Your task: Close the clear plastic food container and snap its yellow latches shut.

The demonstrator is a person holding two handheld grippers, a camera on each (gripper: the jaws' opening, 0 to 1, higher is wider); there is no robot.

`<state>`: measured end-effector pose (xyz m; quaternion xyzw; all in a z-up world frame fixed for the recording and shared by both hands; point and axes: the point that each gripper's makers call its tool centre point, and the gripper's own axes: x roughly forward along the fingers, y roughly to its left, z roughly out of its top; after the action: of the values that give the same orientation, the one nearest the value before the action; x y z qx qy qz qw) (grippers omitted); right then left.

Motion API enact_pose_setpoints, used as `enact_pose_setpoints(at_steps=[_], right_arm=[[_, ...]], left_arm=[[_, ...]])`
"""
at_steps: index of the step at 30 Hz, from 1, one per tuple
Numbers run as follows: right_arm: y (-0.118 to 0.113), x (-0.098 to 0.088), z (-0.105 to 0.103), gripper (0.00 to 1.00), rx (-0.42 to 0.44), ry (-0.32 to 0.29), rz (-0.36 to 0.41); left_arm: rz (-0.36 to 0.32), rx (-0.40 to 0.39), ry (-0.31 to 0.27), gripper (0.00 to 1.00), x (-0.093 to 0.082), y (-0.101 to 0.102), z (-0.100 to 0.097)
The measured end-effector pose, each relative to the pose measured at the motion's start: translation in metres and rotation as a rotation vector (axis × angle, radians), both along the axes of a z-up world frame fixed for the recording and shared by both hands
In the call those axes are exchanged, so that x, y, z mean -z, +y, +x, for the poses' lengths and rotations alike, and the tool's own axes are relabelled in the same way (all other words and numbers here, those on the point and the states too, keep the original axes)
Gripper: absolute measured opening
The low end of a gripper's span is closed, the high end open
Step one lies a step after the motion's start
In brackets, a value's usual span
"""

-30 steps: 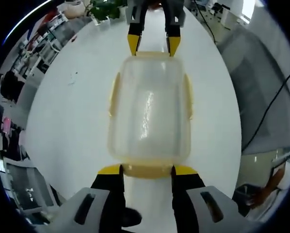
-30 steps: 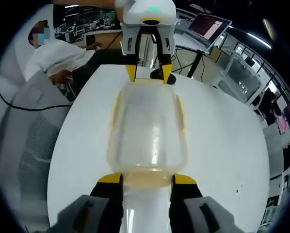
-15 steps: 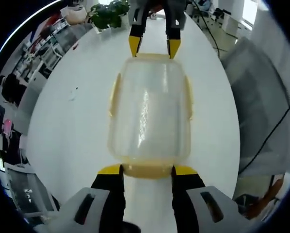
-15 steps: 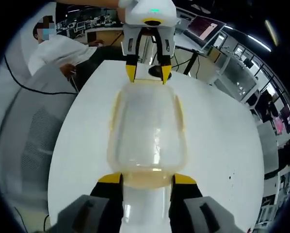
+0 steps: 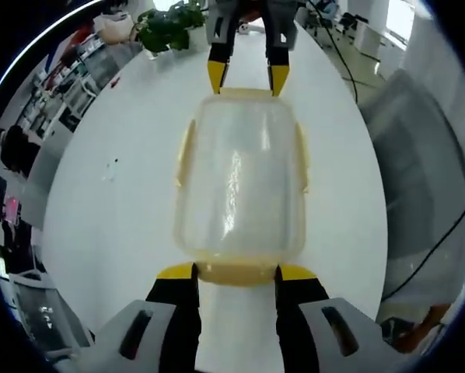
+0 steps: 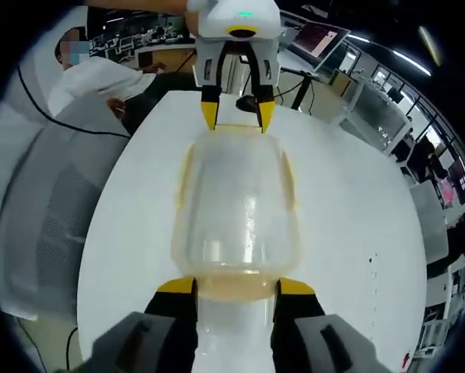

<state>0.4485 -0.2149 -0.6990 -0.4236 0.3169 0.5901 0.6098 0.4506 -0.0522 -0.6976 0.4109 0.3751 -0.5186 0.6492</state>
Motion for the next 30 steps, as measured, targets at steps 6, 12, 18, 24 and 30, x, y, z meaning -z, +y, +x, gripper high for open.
enact_pose_setpoints(at_steps=[6, 12, 18, 24, 30], right_arm=[[-0.016, 0.004, 0.003, 0.34, -0.002, 0.009, -0.005], [-0.031, 0.007, 0.007, 0.34, -0.003, 0.012, -0.008], [-0.048, 0.01, 0.009, 0.34, 0.002, 0.031, -0.006], [-0.064, 0.014, 0.013, 0.34, -0.006, 0.034, -0.019], [-0.078, 0.019, 0.016, 0.34, -0.017, 0.039, -0.034]], left_arm=[[-0.004, -0.005, 0.003, 0.35, 0.003, -0.015, 0.001], [-0.016, -0.007, 0.004, 0.35, 0.003, -0.031, 0.004], [-0.028, -0.004, 0.011, 0.35, 0.004, -0.047, 0.007], [-0.043, -0.007, 0.016, 0.35, 0.006, -0.063, 0.009], [-0.053, -0.015, 0.023, 0.35, 0.01, -0.078, 0.01]])
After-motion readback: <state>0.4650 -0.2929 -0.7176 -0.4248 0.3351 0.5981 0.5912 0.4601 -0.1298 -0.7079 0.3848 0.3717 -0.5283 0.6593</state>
